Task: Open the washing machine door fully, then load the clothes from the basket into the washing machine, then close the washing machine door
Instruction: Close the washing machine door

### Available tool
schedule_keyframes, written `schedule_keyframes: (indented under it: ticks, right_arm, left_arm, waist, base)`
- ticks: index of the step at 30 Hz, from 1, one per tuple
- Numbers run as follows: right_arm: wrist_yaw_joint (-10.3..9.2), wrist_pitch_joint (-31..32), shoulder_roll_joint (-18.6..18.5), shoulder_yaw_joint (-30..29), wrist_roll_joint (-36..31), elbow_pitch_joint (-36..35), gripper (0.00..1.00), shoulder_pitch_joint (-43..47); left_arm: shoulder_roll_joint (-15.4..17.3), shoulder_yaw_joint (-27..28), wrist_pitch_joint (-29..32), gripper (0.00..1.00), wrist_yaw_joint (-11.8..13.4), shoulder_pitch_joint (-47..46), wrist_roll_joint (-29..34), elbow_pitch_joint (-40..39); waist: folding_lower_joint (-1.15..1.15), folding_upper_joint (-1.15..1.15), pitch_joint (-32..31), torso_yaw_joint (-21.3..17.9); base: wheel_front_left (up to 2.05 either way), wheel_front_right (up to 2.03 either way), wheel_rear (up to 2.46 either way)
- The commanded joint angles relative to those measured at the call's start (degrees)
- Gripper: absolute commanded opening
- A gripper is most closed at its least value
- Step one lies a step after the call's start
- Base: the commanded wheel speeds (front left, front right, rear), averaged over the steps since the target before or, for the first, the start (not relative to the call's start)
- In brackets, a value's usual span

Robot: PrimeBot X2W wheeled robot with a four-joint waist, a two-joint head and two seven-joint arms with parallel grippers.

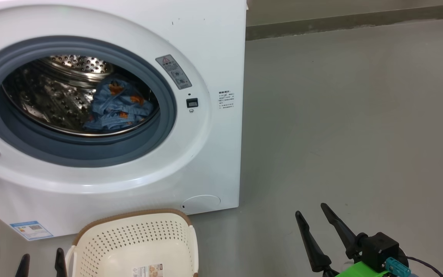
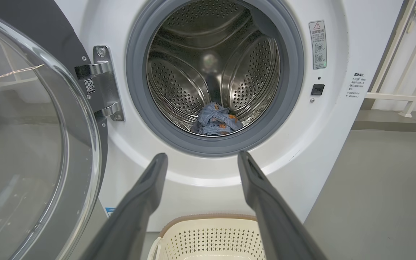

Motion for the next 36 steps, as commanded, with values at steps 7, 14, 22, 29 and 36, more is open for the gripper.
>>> schedule_keyframes:
  ticks: [7,14,22,29,36]
  right_arm:
    - [0.09,-0.3,0.1,1.4,-0.3,-1.3,1.0,-1.0]
    - [0.09,-0.3,0.1,1.3,-0.2,-1.3,1.0,-1.1]
    - [0.09,-0.3,0.1,1.2,0.0,-1.3,1.0,-1.2]
    - [0.09,-0.3,0.1,0.9,0.2,-1.2,1.0,-1.2]
    - [0.09,-0.3,0.1,0.7,0.2,-1.4,1.0,-1.3]
  left_arm:
    - [0.3,2.2,-0.3,1.0,0.0,-1.1,0.4,-1.2]
    - [0.3,1.9,-0.3,1.0,-0.2,-1.4,1.0,-1.5]
    - [0.2,1.9,-0.3,1.0,-0.3,-1.6,1.0,-1.4]
    - [0.2,1.9,-0.3,1.0,-0.3,-2.0,0.5,-1.6]
    - [0.2,2.1,-0.3,1.0,-0.3,-2.4,0.2,-1.4]
  waist:
    - [0.0,0.0,0.0,0.0]
    - [0.0,0.0,-0.1,0.1]
    - [0.0,0.0,-0.1,-0.1]
    - [0.0,0.0,-0.2,0.0]
    - [0.0,0.0,-0.2,0.3]
  base:
    - [0.0,0.0,0.0]
    - [-0.43,0.43,0.0]
    - [-1.39,1.39,0.0]
    - [-1.81,1.81,0.0]
    - [-0.78,0.78,0.0]
